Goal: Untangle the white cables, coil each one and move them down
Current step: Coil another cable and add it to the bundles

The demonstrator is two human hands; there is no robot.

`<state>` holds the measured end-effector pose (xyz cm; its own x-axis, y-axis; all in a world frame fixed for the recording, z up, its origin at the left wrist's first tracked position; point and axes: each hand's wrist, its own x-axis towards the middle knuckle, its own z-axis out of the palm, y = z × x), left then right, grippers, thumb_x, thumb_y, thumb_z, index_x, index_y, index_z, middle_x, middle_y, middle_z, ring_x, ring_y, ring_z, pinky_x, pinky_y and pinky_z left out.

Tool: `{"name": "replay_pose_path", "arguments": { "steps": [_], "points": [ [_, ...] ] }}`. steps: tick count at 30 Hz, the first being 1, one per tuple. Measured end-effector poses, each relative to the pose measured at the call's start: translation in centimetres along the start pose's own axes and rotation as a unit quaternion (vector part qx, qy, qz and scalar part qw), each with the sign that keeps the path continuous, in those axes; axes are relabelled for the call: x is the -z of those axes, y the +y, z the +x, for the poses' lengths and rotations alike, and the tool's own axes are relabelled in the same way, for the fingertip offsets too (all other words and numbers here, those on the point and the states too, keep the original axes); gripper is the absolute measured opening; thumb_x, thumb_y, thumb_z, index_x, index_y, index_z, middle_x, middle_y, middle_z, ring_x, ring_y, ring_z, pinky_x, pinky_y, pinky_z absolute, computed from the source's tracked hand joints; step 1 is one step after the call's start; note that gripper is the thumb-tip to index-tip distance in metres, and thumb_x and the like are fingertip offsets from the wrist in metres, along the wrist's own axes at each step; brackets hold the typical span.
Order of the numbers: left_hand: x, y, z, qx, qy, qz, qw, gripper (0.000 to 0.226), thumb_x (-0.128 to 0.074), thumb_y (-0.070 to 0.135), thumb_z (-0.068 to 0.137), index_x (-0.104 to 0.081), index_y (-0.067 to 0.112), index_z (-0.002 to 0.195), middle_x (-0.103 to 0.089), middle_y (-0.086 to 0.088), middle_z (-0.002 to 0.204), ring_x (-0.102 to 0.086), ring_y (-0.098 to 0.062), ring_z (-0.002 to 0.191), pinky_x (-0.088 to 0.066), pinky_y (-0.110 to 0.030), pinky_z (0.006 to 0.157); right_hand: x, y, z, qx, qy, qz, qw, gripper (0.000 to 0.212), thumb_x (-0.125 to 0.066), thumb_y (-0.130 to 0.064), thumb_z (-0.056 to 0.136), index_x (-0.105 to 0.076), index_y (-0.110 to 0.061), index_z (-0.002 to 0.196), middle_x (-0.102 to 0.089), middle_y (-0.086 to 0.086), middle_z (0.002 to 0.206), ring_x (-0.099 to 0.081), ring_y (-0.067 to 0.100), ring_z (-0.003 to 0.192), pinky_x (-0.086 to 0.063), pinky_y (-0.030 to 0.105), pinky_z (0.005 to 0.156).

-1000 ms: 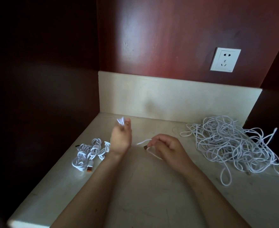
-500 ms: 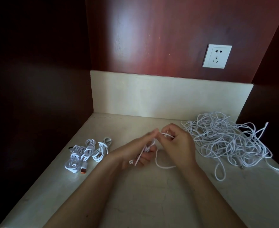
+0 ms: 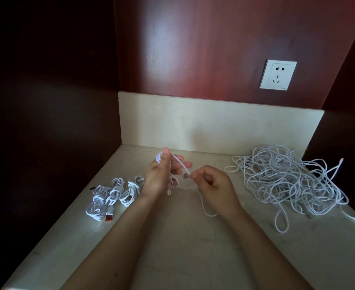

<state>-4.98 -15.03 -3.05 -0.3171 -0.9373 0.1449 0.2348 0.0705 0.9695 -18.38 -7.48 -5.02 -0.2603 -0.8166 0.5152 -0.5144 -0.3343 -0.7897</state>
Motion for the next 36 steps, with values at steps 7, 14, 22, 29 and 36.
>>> {"name": "replay_pose_path", "arguments": {
  "steps": [7,14,22,29,36],
  "points": [
    [1.0,0.9,0.6,0.037,0.118,-0.233,0.965,0.042,-0.036,0.041,0.104,-0.051,0.010,0.080,-0.047,0.003,0.045,-0.049,-0.011,0.040,-0.047,-0.021,0.046,-0.3,0.0,-0.7,-0.013,-0.175,-0.106,0.979,0.020,-0.058,-0.040,0.090,-0.074,-0.032,0.097,-0.072,-0.019,0.078,-0.065,0.001,0.071,-0.050,0.031,0.067],
    [1.2,0.4,0.4,-0.064,0.132,0.090,0.985,0.041,-0.040,0.035,0.104,-0.033,0.020,0.066,-0.032,0.002,0.052,-0.026,-0.013,0.043,-0.025,-0.023,0.043,0.7,-2.3,-0.3,-0.062,-0.131,0.053,0.988,0.027,-0.076,-0.015,0.084,-0.065,-0.016,0.059,-0.046,-0.003,0.046,-0.036,0.009,0.043,-0.028,0.022,0.047],
    [-1.0,0.7,-2.0,0.142,-0.206,0.181,0.951,0.066,-0.043,0.081,0.081,-0.049,0.017,0.067,-0.046,-0.002,0.053,-0.034,-0.013,0.039,-0.026,-0.021,0.041,2.6,-2.9,0.4,-0.116,0.010,0.181,0.976,0.031,-0.063,-0.016,0.093,-0.067,-0.019,0.062,-0.033,-0.001,0.047,-0.026,0.010,0.043,-0.022,0.021,0.044],
    [-1.2,0.6,-2.8,0.121,-0.311,0.199,0.922,0.023,-0.062,0.018,0.095,-0.056,0.021,0.073,-0.044,0.008,0.051,-0.038,-0.005,0.043,-0.034,-0.018,0.043,2.0,-2.2,0.5,-0.085,-0.012,0.093,0.992,0.025,-0.060,-0.014,0.095,-0.061,0.000,0.074,-0.050,-0.011,0.051,-0.041,0.002,0.047,-0.034,0.016,0.051],
    [-1.6,-0.3,-2.7,0.088,-0.280,0.179,0.939,0.022,-0.050,-0.004,0.092,-0.049,0.015,0.082,-0.042,0.010,0.048,-0.037,-0.005,0.042,-0.031,-0.018,0.042,1.9,-2.6,0.5,-0.144,-0.039,0.104,0.983,0.025,-0.057,-0.019,0.098,-0.056,-0.008,0.076,-0.057,0.007,0.070,-0.046,-0.001,0.040,-0.034,0.011,0.044]
  ]
}}
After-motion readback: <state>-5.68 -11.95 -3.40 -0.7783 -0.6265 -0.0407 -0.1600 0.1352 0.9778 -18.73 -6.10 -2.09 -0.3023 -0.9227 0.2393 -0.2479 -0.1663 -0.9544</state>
